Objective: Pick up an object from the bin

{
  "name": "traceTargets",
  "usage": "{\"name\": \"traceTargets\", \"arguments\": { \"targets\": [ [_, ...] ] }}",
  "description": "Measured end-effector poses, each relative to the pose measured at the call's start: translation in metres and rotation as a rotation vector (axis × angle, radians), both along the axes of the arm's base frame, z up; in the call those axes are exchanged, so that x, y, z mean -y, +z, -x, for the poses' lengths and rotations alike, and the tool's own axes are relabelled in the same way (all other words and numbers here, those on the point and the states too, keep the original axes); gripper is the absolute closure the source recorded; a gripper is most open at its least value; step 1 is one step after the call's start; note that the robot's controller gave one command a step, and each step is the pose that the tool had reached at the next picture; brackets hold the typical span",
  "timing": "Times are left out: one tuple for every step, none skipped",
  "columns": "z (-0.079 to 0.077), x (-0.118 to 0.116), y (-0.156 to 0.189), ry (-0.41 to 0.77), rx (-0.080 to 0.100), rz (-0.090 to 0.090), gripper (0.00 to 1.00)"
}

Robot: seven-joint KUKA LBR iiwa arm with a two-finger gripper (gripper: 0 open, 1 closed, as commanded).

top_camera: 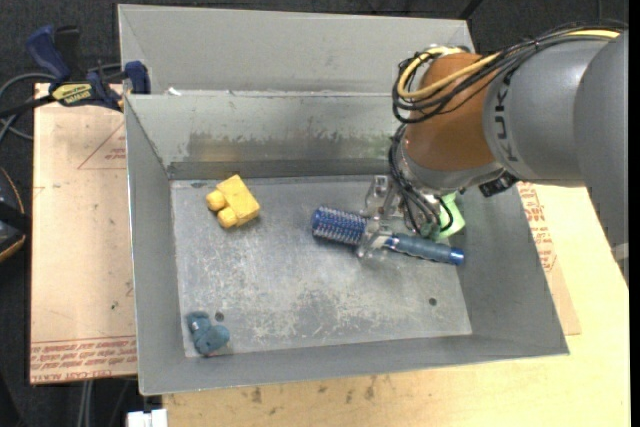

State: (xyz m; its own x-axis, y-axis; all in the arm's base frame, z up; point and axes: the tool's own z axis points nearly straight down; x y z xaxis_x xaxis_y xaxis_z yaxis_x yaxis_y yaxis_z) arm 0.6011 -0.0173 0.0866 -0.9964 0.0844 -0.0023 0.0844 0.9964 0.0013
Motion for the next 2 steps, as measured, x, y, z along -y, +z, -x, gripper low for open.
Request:
{"name": "traceTargets", "arguments": {
  "targets": [
    [-0.034, -0.024, 0.111, 0.013, 0.009, -0.001, 1.00],
    [-0.057, -0.026, 0.201, 0.027, 0.010, 0.001, 1.00]
  ]
}}
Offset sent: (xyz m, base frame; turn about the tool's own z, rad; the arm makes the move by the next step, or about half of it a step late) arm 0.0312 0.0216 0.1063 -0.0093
